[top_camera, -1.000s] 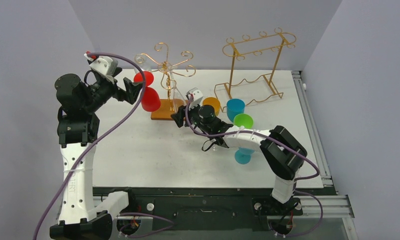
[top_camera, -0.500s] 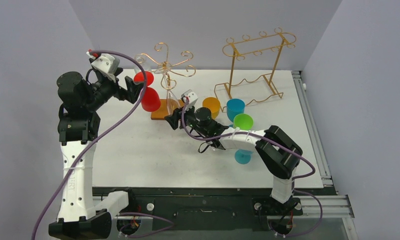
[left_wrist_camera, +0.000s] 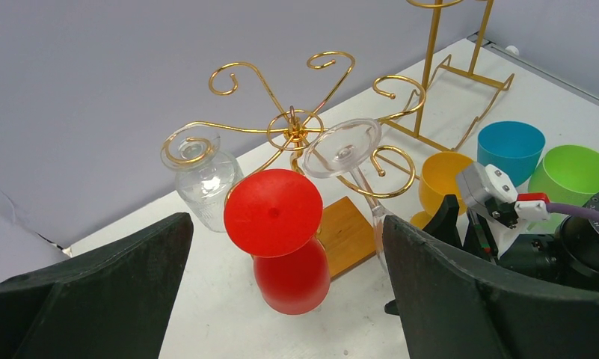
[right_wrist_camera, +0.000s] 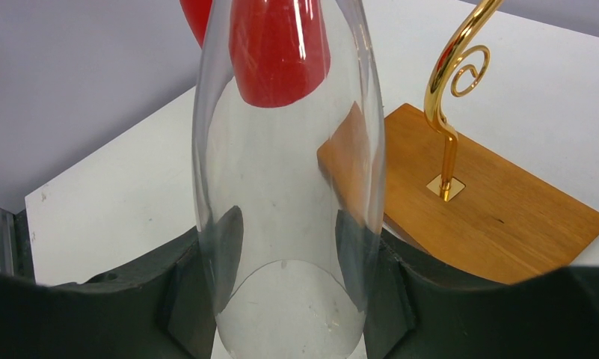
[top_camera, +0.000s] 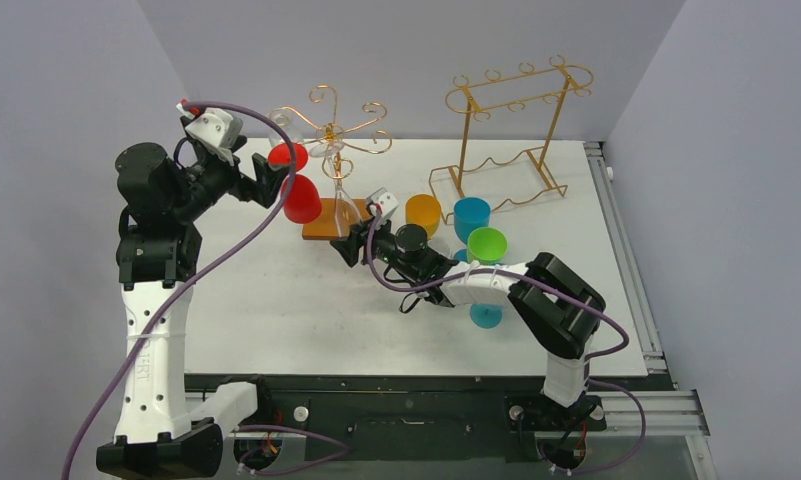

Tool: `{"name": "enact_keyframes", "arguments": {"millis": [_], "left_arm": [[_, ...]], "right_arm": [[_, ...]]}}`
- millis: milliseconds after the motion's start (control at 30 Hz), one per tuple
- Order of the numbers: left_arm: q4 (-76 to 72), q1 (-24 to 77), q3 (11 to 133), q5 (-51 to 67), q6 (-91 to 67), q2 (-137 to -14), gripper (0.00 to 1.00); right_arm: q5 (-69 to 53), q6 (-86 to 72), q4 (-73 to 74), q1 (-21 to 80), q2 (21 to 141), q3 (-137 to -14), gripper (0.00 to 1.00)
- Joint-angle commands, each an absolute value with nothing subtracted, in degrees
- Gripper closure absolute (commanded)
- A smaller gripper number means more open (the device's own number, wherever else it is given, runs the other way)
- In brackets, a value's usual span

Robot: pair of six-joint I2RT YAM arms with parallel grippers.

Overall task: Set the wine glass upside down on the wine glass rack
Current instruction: Turn the wine glass upside down at the wine rack.

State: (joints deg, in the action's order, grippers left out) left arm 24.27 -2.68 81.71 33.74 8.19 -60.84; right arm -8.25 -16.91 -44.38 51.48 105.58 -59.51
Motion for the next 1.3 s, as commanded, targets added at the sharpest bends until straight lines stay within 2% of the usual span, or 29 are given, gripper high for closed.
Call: {"name": "enact_keyframes", "arguments": {"millis": [0, 433, 767, 1000, 1267], "left_arm": [[23.8, -2.3, 84.9, 33.9, 8.7, -60.6, 0.04], [24.4, -2.3, 84.7, 33.3, 9.5, -60.4, 0.04], [24.3, -2.2, 84.9, 33.1, 9.7, -60.7, 0.04], [23.9, -2.2, 84.6, 32.8, 10.1, -60.6, 0.04], [23.8, -2.2, 84.2, 32.9, 10.5, -60.6, 0.04]], "right_arm": [[-8.9, -16.4, -54.0, 52.1, 101.9, -57.9, 1.0], [-7.4, -11.4, -58.2, 52.4, 102.5, -56.9, 1.0], [-2.9, -16.1, -65.9, 52.3, 105.4, -55.4, 1.0], [-2.3, -17.8, -66.1, 51.5, 107.4, -54.9, 1.0], [-2.4, -18.8, -63.8, 51.7, 109.9, -55.1, 0.8]]}}
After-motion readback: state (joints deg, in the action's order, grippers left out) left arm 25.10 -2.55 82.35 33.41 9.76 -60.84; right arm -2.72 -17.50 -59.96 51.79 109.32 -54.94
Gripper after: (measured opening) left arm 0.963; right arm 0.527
